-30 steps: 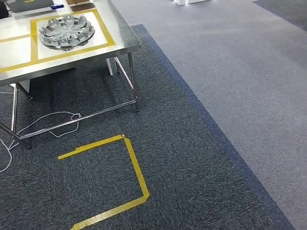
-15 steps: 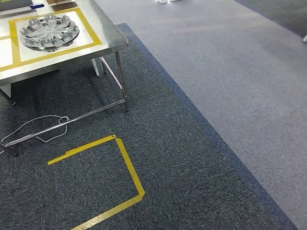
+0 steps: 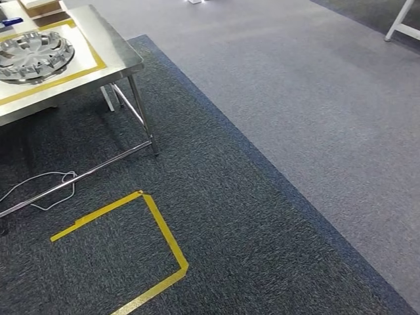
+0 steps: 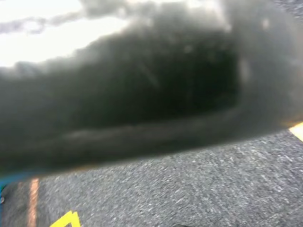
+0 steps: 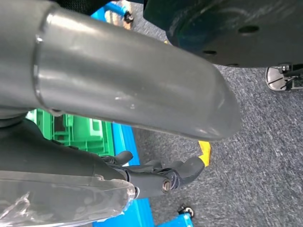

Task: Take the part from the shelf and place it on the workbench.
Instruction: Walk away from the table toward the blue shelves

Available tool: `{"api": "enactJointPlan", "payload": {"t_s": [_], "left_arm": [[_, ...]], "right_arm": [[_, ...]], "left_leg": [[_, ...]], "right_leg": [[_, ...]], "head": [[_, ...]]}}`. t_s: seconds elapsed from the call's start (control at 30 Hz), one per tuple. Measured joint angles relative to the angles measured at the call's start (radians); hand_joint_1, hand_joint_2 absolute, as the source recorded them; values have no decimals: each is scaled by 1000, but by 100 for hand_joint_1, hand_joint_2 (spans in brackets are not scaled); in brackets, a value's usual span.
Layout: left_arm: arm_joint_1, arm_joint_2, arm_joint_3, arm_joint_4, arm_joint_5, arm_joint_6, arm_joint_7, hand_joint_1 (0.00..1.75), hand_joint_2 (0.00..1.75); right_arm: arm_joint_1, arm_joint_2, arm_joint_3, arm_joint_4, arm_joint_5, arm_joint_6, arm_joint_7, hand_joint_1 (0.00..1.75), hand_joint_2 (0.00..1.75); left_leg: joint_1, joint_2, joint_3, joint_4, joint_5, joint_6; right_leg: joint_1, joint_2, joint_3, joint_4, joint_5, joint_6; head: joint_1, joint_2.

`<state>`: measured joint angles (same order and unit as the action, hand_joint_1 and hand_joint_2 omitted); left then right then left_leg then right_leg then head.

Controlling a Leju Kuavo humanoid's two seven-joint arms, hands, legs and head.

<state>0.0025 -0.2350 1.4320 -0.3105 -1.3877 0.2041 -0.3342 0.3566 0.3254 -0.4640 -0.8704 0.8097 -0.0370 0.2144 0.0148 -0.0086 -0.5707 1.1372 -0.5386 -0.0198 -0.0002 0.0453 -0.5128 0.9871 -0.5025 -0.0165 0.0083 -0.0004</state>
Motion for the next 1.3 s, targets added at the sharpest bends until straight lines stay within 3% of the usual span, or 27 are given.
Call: {"api": "enactJointPlan", "payload": {"t_s": [0.07,0.1,0.17,0.23,0.3,0.37,0.4,0.43,0.53,0.6,0.67,0.73,0.8,0.87,0.9,0.93,0.97,1.03,1.07,1.13,1.2,1.27,1.3], "left_arm": [[0,0,3,0,0,0,-1,0,0],[-1,0,5,0,0,0,-2,0,0],[-2,-1,6,0,0,-1,-2,0,0],[-3,-3,6,0,0,-3,-3,0,0],[-3,-4,7,0,-1,-4,-3,0,0],[-1,-4,8,0,-2,-6,-3,0,0],[-1,-4,8,0,-3,-6,-3,0,0],[-1,-3,8,0,-4,-6,-3,0,0],[-3,-5,9,0,-6,-7,-3,0,0],[-3,-6,10,0,-7,-7,-3,0,0],[-5,-6,11,0,-7,-7,-3,0,0],[-6,-6,11,0,-7,-7,-3,0,0],[-6,-6,12,0,-7,-7,-3,0,0],[-5,-6,14,0,-7,-7,-3,0,0],[-4,-6,14,0,-7,-7,-3,0,0],[-3,-6,14,0,-7,-7,-3,0,0],[-3,-5,14,0,-7,-7,-3,0,0],[-2,-4,15,0,-8,-7,-3,0,0],[-3,-4,16,0,-8,-7,-3,0,0],[-4,-3,19,0,-8,-7,-3,0,0],[-6,-4,22,0,-8,-7,-3,0,0],[-6,-5,22,0,-9,-8,-3,0,0],[-6,-5,23,0,-9,-8,-3,0,0]], "right_arm": [[-4,0,-3,3,2,0,-2,0,0],[-5,0,-4,5,3,0,-3,0,0],[-4,0,-7,6,5,-1,-4,0,0],[-4,0,-9,9,7,-1,-6,0,0],[-6,0,-11,11,10,0,-9,0,0],[-8,0,-16,15,15,1,-15,0,0],[-8,0,-20,18,20,2,-20,0,0],[-9,0,-25,21,24,3,-25,0,0],[-14,0,-39,30,36,6,-38,0,0],[-18,0,-47,34,41,6,-43,0,0],[-20,0,-54,40,42,6,-45,0,0],[-20,0,-59,44,42,6,-46,0,0],[-22,0,-62,46,43,6,-46,0,0],[-23,0,-64,49,43,6,-46,0,0],[-23,0,-65,51,43,6,-46,0,0],[-23,0,-66,52,43,6,-46,0,0],[-23,0,-67,53,43,6,-46,0,0],[-24,0,-68,54,43,6,-46,0,0],[-25,0,-69,55,43,6,-46,0,0],[-25,0,-71,56,44,6,-46,0,0],[-24,0,-74,58,44,6,-47,0,0],[-24,0,-77,58,44,6,-47,0,0],[-25,0,-77,58,44,6,-47,0,0]], "left_leg": [[0,-26,43,-109,41,8],[-1,-33,50,-131,42,13],[-3,-25,52,-138,40,23],[0,-11,54,-146,46,36],[1,5,54,-150,49,44],[0,22,53,-149,48,46],[0,30,53,-149,46,45],[0,37,55,-149,44,44],[-3,54,64,-147,36,35],[-7,62,70,-147,31,24],[-6,70,75,-149,28,12],[-3,58,72,-131,10,-1],[-1,32,35,-42,-48,-8],[-1,21,-28,91,-107,-10],[-1,19,-50,130,-112,-10],[-2,19,-56,135,-97,-9],[-2,16,-46,103,-63,-7],[-2,-10,1,-20,18,2],[-1,-27,23,-77,40,7],[-2,-49,40,-128,46,16],[-2,-36,44,-136,46,26],[2,-17,47,-145,50,38],[2,-6,48,-147,50,42]], "right_leg": [[3,16,-5,5,-4,8],[3,22,-10,7,-6,14],[0,32,-15,8,-6,28],[-1,16,-28,34,-25,39],[-2,-16,-77,132,-84,48],[-5,-33,-142,260,-140,55],[-6,-36,-158,289,-143,58],[-7,-38,-155,281,-126,58],[-8,-66,-59,91,-28,51],[-4,-80,-24,18,-7,39],[-1,-71,-25,11,-7,27],[-4,-61,-19,6,-2,14],[-7,-50,-13,3,4,4],[-5,-37,-13,3,4,-1],[-3,-29,-13,3,3,-1],[-2,-20,-11,3,3,-2],[-1,-10,-8,4,2,-2],[0,9,-7,4,0,0],[2,18,-9,7,-2,4],[1,32,-19,12,-4,16],[-1,42,-25,14,-5,29],[-1,18,-45,53,-33,39],[-2,-1,-68,101,-62,43]], "head": [[0,0],[0,0],[-1,0],[2,0],[10,0],[13,0],[13,0],[13,0],[13,0],[11,0],[8,0],[7,0],[3,0],[2,0],[2,0],[2,0],[2,0],[1,0],[2,0],[2,0],[1,0],[8,0],[11,0]]}}
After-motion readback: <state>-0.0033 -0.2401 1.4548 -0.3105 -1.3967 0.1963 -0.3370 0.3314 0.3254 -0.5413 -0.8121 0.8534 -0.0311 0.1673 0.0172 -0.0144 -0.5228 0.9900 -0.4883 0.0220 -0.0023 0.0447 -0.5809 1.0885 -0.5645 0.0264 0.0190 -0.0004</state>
